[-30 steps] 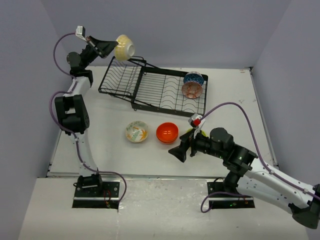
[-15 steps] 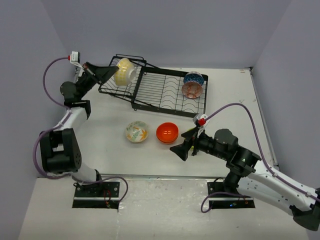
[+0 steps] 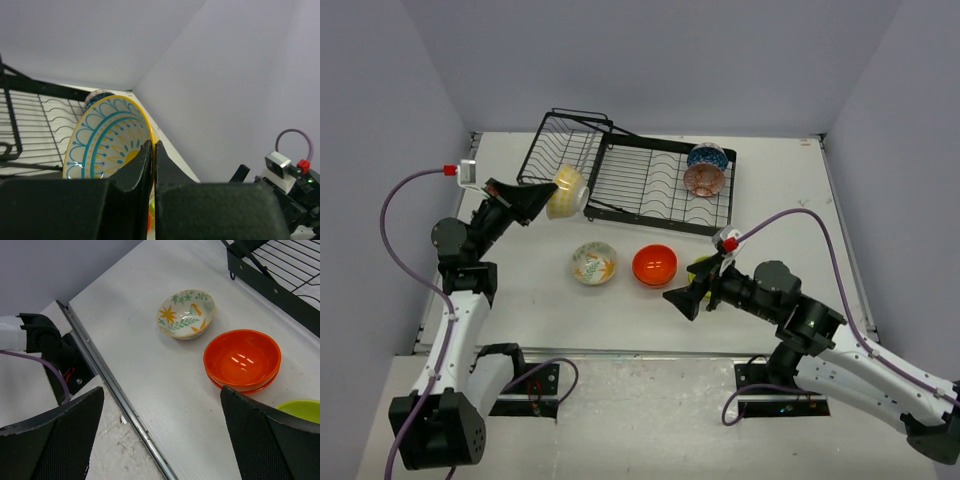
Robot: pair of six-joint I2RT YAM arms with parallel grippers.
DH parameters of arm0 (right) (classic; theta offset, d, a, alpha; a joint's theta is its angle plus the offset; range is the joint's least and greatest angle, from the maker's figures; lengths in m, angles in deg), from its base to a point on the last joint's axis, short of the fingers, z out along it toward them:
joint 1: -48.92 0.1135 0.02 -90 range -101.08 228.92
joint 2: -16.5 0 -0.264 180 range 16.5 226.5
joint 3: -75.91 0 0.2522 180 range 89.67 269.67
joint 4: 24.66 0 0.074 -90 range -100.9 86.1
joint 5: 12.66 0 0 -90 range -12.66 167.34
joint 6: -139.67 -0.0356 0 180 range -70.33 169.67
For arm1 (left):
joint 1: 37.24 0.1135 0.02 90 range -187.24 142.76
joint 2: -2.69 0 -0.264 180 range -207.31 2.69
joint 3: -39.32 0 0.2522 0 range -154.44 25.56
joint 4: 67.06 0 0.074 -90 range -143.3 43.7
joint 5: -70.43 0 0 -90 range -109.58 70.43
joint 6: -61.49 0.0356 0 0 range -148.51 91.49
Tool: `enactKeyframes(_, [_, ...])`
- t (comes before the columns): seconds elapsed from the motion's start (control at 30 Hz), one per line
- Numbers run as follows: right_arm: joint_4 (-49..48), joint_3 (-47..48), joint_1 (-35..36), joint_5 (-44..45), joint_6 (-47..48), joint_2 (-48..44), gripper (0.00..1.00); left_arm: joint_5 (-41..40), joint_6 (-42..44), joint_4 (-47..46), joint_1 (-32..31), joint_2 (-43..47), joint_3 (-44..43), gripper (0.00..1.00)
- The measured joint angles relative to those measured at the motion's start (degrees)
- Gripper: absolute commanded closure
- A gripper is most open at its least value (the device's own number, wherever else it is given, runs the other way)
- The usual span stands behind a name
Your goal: Unload the bowls from the dish rack
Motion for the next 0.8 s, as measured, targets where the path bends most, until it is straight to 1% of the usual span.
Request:
enactKeyframes(0.13, [0.0,-0.3,0.0,0.8,-0.2,-0.7,0.01,-1.7,4.0,6.6,-0.1,3.1,3.5,1.0])
enactKeyframes(0.3, [0.0,-0.4,0.0,1.6,-0.2,-1.0,0.01,-3.1,7.4,10.5,-0.9,6.0,7.8,1.0])
enactKeyframes(0.47, [0.0,-0.9,0.0,2.1,-0.2,-0.9,0.01,-5.7,12.2,15.1,-3.5,7.1,8.4,1.0])
enactKeyframes(0.6, [0.1,-0.9,0.0,2.2,-0.2,-0.6,0.01,-9.3,16.2,18.8,-6.9,8.0,8.6,1.0])
enactKeyframes(0.8, [0.1,-1.0,0.0,2.3,-0.2,-0.6,0.01,-14.6,21.7,24.7,-9.5,8.7,8.6,1.0])
